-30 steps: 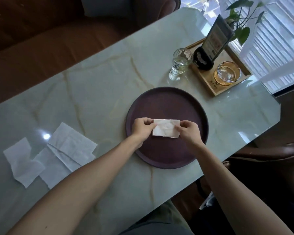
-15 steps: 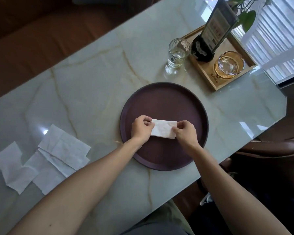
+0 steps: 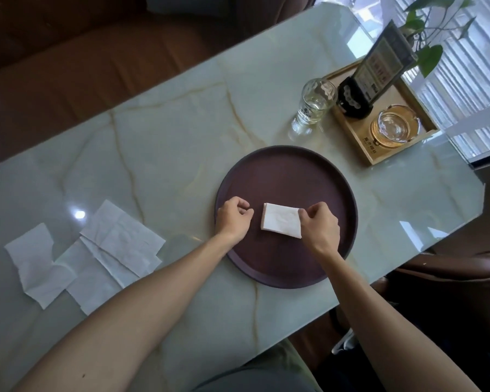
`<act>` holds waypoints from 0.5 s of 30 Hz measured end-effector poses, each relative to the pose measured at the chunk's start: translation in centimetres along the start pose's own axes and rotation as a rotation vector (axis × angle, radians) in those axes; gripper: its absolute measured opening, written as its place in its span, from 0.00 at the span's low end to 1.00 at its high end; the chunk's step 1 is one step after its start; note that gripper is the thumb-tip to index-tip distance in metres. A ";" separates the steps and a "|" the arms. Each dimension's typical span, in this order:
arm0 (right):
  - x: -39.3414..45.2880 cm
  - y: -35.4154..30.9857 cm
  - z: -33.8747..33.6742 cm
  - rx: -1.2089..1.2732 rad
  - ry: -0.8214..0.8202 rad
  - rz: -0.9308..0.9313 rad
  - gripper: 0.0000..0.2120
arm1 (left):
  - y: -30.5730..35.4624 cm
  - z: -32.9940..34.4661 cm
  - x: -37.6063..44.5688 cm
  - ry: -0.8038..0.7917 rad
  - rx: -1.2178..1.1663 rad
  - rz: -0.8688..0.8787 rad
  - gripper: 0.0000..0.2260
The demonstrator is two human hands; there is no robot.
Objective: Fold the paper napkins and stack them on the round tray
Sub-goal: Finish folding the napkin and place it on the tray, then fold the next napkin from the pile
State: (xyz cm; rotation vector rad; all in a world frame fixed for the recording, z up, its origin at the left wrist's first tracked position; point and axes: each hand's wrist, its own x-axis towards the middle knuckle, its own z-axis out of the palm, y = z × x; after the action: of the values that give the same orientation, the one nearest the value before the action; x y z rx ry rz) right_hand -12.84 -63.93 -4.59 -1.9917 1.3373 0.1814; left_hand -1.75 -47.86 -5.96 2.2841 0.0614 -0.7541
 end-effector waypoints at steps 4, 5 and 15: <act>-1.2 -4.4 1.0 0.066 -0.069 -0.164 0.09 | -1.8 -4.4 -0.7 0.006 -0.026 -0.012 0.03; -1.7 -5.7 1.5 0.062 -0.088 -0.207 0.09 | -2.4 -5.7 -0.9 0.009 -0.029 -0.012 0.03; -9.4 -17.0 10.1 -0.143 -0.420 -0.512 0.08 | -12.1 -19.0 -4.0 0.152 -0.294 -0.181 0.02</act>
State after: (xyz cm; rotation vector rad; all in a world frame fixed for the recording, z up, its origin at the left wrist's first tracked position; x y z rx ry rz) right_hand 0.03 -47.06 0.74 -2.1897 0.5445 0.4318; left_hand 1.37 -25.83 -0.52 2.0662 0.4268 -0.6153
